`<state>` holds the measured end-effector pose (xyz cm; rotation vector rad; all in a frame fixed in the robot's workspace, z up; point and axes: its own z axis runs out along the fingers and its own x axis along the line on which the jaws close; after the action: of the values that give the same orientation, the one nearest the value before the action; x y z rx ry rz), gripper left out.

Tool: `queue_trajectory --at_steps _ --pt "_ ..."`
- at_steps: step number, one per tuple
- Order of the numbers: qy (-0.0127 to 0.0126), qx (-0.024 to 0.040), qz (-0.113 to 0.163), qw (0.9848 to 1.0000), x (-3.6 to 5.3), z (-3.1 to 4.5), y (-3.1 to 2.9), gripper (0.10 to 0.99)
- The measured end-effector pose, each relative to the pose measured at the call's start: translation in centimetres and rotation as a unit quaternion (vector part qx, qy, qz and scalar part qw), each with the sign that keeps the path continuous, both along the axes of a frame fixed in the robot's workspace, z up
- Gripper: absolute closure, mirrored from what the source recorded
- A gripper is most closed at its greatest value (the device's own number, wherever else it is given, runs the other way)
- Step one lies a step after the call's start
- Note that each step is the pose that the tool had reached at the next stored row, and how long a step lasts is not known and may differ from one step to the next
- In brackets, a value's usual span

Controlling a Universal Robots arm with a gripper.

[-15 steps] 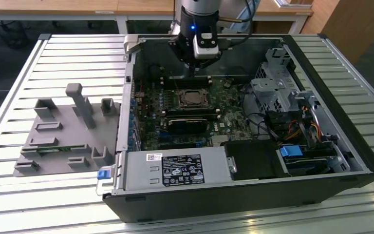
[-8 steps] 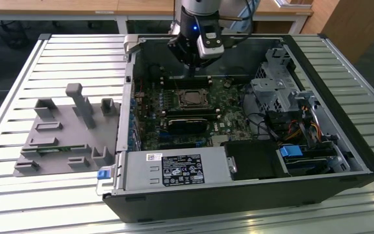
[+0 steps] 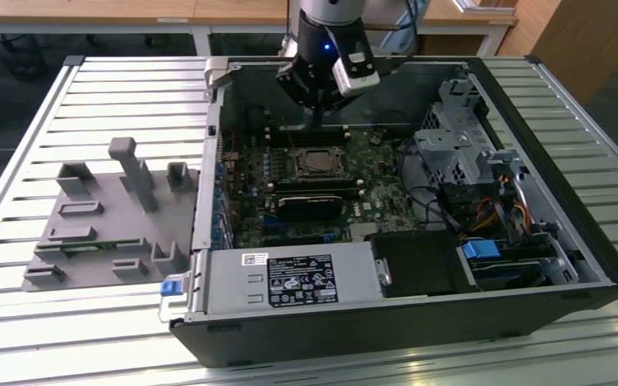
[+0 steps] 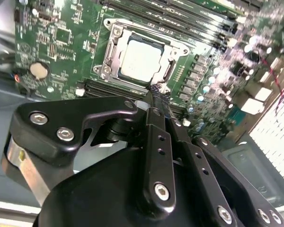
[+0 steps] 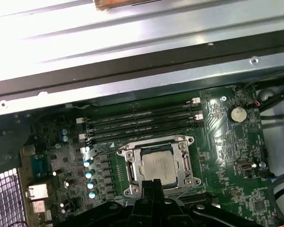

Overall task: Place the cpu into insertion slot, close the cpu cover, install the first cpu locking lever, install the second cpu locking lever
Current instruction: 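Install the first cpu locking lever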

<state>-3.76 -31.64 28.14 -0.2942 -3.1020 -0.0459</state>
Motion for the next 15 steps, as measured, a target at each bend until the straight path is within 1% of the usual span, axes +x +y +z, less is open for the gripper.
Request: queue_trajectory --at_steps 3,5,7,9,10,11,12,13,15 --pt "0.0 0.0 0.027 0.9996 0.0 -0.02 0.0 0.98" --pt "0.0 0.0 0.046 0.9989 0.0 -0.03 0.0 0.98" --pt "0.0 0.0 0.064 0.998 0.0 -0.05 0.0 0.98" --pt "-0.0001 0.0001 0.082 0.9966 0.0 -0.08 0.0 0.98" --pt "-0.0001 0.0001 0.089 0.996 0.0 -0.11 0.0 0.98" --pt "-0.0001 0.0002 0.093 0.9957 -0.02 -0.14 0.0 0.98" --pt "-0.0008 0.0004 0.094 0.9956 -0.18 -0.18 0.0 0.98" --pt "-0.0019 0.0007 0.094 0.9956 -0.45 -0.23 0.01 0.98" --pt "-0.0055 0.001 0.094 0.9956 -1.12 -0.31 0.01 0.98"
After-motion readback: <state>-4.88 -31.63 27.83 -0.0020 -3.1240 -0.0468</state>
